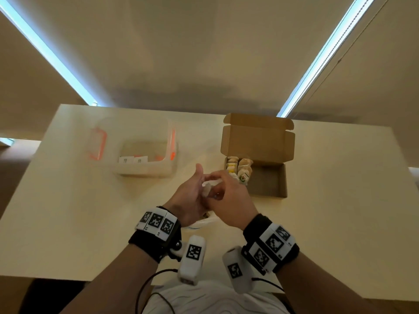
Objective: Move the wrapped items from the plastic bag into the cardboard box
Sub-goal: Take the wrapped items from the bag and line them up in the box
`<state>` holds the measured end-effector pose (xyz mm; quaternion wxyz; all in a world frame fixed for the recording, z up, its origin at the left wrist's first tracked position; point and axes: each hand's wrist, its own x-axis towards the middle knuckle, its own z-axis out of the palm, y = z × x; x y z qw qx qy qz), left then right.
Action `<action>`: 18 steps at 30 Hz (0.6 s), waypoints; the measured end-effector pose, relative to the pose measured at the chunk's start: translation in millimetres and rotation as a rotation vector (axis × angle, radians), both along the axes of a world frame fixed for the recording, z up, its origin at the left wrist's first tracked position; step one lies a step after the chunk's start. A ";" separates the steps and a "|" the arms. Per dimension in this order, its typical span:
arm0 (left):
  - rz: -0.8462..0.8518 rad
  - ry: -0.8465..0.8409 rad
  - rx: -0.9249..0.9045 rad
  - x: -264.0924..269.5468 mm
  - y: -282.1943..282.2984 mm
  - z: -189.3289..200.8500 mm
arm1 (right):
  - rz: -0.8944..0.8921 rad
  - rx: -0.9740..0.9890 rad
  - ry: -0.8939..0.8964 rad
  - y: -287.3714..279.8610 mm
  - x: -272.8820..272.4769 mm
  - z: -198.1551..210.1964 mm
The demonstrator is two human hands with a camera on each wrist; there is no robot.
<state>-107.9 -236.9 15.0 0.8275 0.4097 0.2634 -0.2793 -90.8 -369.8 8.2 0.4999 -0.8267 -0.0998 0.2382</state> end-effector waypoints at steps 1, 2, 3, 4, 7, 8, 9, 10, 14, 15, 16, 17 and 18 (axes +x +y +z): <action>-0.021 -0.019 -0.002 -1.6 0.0 -1.7 | -0.027 0.026 0.037 -2.7 0.5 -1.5; -0.035 -0.037 -0.013 -3.5 -0.4 -2.5 | -0.049 0.042 0.057 -5.6 1.6 -3.5; -0.039 -0.046 -0.002 -5.1 -0.6 -4.8 | -0.064 0.057 0.072 -8.2 3.0 -4.3; -0.034 -0.052 0.018 -6.3 -1.3 -6.5 | -0.077 0.070 0.097 -10.8 4.5 -4.5; -0.015 -0.069 0.194 -7.1 -2.1 -13.0 | -0.136 0.163 0.211 -21.7 8.7 -7.2; -0.021 -0.093 0.271 -6.8 -2.3 -15.9 | -0.162 0.186 0.236 -25.5 10.1 -6.9; -0.029 -0.124 0.349 -6.0 -2.9 -18.2 | -0.189 0.217 0.263 -29.2 11.5 -7.9; -0.029 -0.154 0.416 -5.1 -4.2 -19.7 | -0.220 0.261 0.301 -32.3 12.1 -9.5; -0.064 -0.271 0.613 0.4 -13.2 -21.5 | -0.321 0.313 0.415 -37.5 15.0 -20.9; -0.085 -0.290 0.663 2.2 -14.5 -24.2 | -0.321 0.282 0.405 -38.9 17.3 -24.4; -0.108 -0.296 0.718 4.1 -15.6 -28.2 | -0.326 0.244 0.385 -42.2 21.1 -28.6; -0.128 -0.288 0.780 6.2 -15.8 -33.1 | -0.340 0.197 0.356 -47.2 27.4 -34.5; -0.152 -0.261 0.845 7.8 -15.0 -39.0 | -0.364 0.140 0.322 -54.2 35.8 -41.4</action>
